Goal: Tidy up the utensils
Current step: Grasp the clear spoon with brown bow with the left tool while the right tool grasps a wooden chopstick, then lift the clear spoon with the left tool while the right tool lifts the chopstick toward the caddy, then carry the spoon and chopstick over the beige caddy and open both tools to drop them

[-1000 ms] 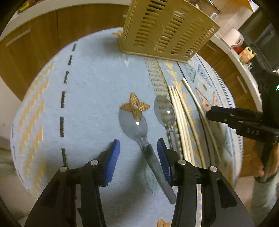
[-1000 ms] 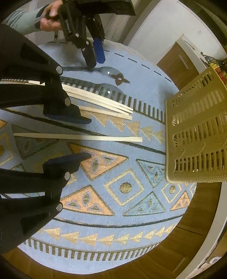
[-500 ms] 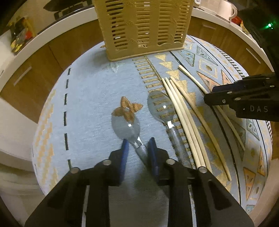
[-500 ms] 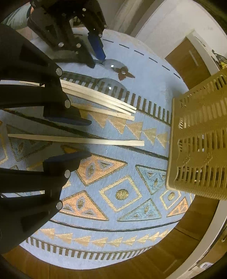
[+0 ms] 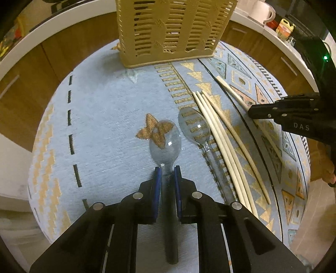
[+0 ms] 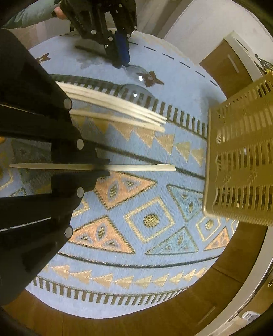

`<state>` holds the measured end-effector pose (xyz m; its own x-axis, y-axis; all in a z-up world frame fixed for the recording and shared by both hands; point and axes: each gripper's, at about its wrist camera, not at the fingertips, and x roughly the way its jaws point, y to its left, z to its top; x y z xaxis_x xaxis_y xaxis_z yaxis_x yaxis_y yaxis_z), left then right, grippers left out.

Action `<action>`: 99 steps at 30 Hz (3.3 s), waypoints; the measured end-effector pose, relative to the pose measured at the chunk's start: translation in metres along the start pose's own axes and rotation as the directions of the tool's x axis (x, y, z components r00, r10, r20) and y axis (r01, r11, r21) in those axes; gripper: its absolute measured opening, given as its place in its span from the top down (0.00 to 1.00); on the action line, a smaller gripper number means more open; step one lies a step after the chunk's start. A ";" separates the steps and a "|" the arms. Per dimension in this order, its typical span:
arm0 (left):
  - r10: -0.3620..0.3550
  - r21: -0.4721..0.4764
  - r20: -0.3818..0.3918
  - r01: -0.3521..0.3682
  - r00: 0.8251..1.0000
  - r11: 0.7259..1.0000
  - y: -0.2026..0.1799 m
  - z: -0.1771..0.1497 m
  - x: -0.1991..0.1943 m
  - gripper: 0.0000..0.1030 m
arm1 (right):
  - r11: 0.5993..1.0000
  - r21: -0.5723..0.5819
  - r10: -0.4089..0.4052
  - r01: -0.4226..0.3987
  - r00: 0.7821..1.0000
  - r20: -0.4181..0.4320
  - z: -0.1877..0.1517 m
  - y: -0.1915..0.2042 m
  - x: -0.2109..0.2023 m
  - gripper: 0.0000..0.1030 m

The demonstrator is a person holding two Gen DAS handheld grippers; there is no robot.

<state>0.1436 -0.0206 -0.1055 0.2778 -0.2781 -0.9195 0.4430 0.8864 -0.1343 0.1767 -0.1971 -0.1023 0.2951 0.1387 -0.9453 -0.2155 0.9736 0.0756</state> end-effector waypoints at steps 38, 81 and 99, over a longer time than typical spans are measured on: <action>0.014 -0.117 0.316 0.025 0.949 0.993 0.001 0.018 -0.058 0.90 | 0.980 -0.097 0.191 -0.173 0.952 0.240 -0.008 0.002 -0.063 0.98; -0.012 -0.075 0.815 0.127 0.580 0.989 -0.012 0.159 -0.151 0.90 | 0.975 -0.120 0.198 -0.188 0.485 0.852 0.097 -0.057 -0.167 0.98; 0.065 -0.122 0.823 0.064 0.564 0.990 -0.012 0.192 -0.116 0.90 | 0.978 -0.191 0.208 -0.082 0.455 0.866 0.160 -0.060 -0.128 0.98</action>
<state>0.2696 -0.0694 0.0736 0.8874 -0.4035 -0.2231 0.3522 0.9055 -0.2369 0.3004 -0.2446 0.0650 0.8955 0.4225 -0.1401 -0.4132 0.9061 0.0911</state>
